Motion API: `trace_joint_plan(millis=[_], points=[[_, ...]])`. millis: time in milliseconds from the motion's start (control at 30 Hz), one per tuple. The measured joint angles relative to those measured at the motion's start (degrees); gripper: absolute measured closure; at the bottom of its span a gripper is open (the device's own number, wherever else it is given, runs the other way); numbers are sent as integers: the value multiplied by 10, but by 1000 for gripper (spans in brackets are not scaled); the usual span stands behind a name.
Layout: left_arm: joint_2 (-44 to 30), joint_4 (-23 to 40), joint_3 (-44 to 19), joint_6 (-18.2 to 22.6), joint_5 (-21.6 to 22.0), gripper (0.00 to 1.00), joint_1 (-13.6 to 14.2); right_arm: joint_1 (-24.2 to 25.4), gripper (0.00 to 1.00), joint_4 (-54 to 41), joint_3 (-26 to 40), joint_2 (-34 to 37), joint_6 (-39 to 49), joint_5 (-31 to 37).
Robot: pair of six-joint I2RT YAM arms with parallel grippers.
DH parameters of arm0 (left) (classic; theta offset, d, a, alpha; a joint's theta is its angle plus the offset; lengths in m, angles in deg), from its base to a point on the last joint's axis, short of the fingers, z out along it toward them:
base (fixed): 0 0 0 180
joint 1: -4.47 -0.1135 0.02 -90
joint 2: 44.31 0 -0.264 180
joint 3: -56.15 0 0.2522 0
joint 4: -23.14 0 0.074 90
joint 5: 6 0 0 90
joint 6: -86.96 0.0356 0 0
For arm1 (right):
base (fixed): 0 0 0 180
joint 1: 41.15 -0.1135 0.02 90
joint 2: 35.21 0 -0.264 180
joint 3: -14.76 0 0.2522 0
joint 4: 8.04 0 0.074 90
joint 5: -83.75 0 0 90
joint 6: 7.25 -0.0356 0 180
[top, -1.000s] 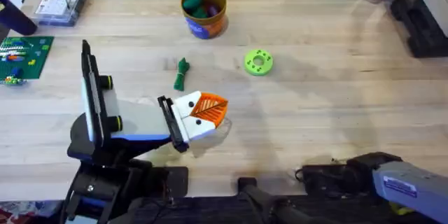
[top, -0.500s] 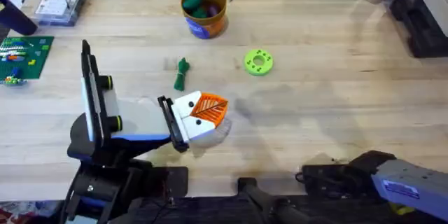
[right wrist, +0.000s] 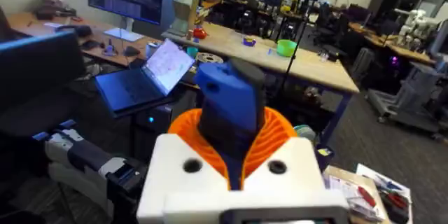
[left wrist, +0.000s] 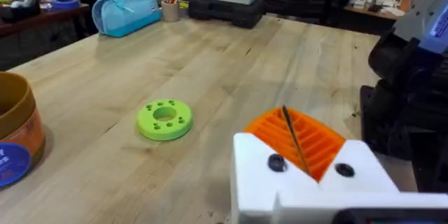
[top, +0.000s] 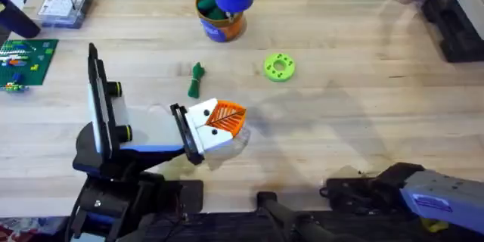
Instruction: Pick up the gripper from the table and insert it into the empty holder that is missing its gripper. Then pick up a screw, insert it into the mounting hole, and use the screwdriver to tighten it. Finally, clean up the table by picking up the vegetable and placing it into the bucket.
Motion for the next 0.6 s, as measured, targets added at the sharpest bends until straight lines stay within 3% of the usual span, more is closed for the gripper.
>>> trace_joint_plan(millis=[333,600], points=[[0,0,0,0,0,992,0,-14,955,1,-8,17,23,-1],[0,0,0,0,0,992,0,-31,955,63,-74,17,34,-5]])
